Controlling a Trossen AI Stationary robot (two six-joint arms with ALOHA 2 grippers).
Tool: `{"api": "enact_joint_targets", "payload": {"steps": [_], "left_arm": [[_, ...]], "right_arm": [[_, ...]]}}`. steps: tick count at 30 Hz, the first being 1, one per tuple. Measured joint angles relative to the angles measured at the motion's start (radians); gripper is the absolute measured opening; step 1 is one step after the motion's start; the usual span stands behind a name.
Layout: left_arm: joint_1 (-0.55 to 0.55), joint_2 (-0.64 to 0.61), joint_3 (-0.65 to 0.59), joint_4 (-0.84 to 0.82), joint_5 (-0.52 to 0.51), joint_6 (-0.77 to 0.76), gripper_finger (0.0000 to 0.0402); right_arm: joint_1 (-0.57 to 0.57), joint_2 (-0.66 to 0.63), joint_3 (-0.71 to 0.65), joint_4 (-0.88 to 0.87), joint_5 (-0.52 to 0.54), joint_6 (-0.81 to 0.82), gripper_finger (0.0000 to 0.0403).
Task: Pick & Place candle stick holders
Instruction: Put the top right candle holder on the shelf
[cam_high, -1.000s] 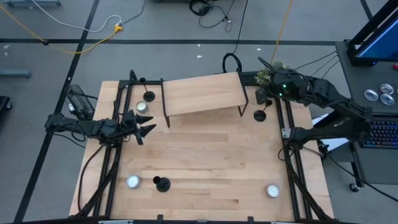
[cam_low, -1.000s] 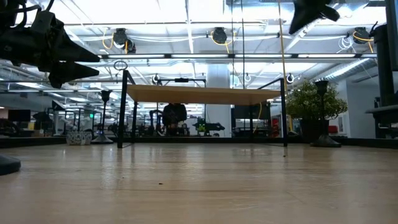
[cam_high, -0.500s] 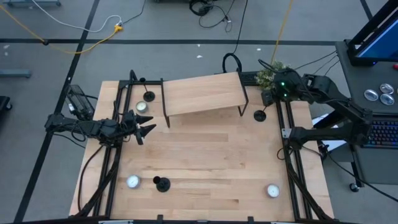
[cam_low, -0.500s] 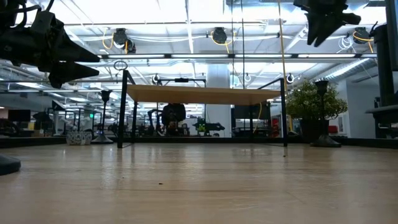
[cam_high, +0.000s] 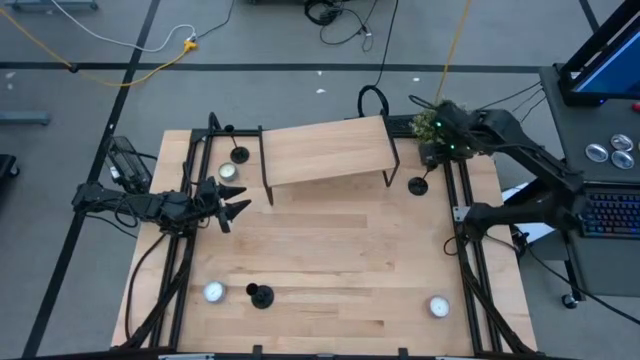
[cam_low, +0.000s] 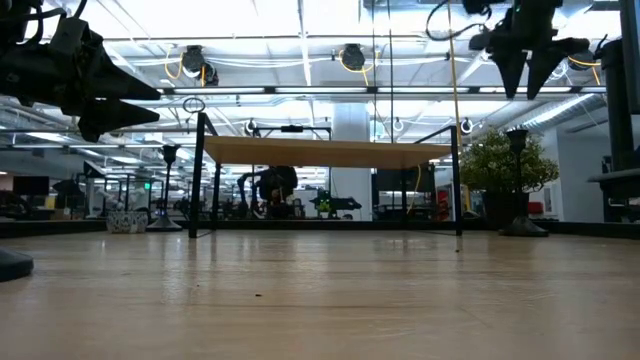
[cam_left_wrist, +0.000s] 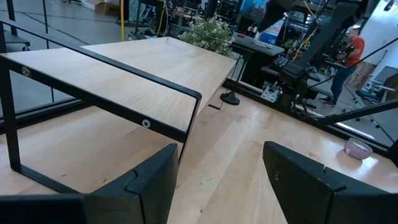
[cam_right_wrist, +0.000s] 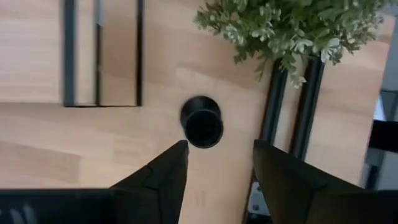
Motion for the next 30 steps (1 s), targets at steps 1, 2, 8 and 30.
{"api": "enact_joint_targets", "payload": {"steps": [1, 2, 8, 30], "left_arm": [[0.000, 0.000, 0.000, 0.000, 0.000, 0.000, 0.0244], [0.000, 0.000, 0.000, 0.000, 0.000, 0.000, 0.0244], [0.000, 0.000, 0.000, 0.000, 0.000, 0.000, 0.0244], [0.000, 0.000, 0.000, 0.000, 0.000, 0.000, 0.0244]], "right_arm": [[-0.006, 0.009, -0.008, -0.005, 0.000, -0.008, 0.0172], [-0.012, 0.017, -0.016, -0.006, -0.002, -0.021, 0.0171], [-0.047, 0.028, -0.079, -0.003, -0.026, -0.054, 0.0173], [-0.137, 0.024, -0.285, 0.235, -0.105, -0.127, 0.0169]]}}
